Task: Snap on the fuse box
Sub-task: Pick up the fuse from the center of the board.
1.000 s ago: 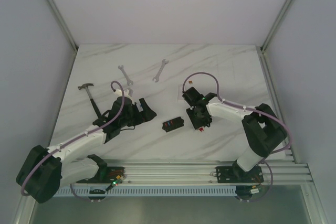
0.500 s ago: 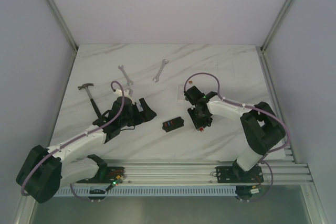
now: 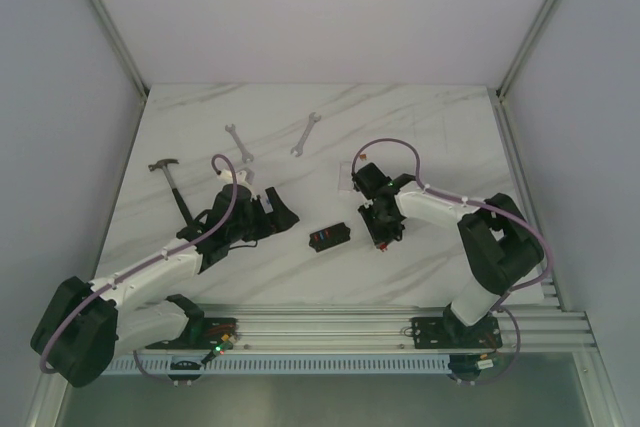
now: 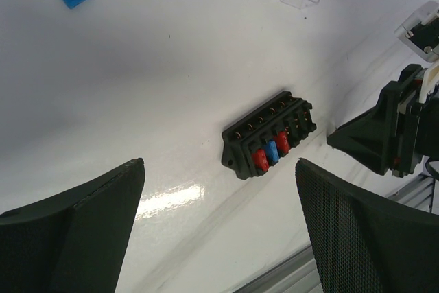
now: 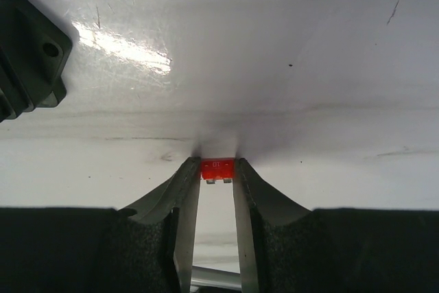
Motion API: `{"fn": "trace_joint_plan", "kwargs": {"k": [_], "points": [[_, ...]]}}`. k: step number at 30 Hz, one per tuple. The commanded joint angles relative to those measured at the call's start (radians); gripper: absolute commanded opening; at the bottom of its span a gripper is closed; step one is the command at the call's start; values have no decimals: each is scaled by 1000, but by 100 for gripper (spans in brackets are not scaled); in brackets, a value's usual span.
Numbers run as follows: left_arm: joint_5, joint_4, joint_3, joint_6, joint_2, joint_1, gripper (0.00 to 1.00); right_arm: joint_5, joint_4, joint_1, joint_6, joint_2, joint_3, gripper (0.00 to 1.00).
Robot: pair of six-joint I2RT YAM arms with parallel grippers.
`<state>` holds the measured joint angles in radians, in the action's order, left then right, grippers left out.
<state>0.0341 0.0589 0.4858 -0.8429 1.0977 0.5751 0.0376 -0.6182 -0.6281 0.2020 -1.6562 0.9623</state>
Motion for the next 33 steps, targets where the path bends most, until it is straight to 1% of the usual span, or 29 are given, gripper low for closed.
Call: {"fn": "trace_joint_plan", "kwargs": {"k": [1, 7, 10, 12, 17, 21, 27, 33], "points": [[40, 23, -1, 18, 12, -4, 100, 13, 21, 4, 21, -16, -26, 26], [64, 73, 9, 29, 34, 21, 100, 7, 59, 5, 74, 66, -18, 24], [58, 114, 19, 53, 43, 48, 100, 6, 81, 2, 110, 108, -10, 24], [34, 164, 20, 80, 47, 74, 100, -2, 106, 3, 138, 169, -11, 25], [-17, 344, -2, 126, 63, 130, 100, -30, 180, -6, 219, 248, -12, 25], [-27, 549, -35, 154, 103, 174, 100, -37, 229, -19, 275, 304, -18, 24], [-75, 727, -14, 246, 214, 261, 91, -52, 291, -29, 351, 352, -23, 25], [-81, 895, -13, 284, 304, 304, 79, -72, 333, -35, 401, 388, -34, 24]]}}
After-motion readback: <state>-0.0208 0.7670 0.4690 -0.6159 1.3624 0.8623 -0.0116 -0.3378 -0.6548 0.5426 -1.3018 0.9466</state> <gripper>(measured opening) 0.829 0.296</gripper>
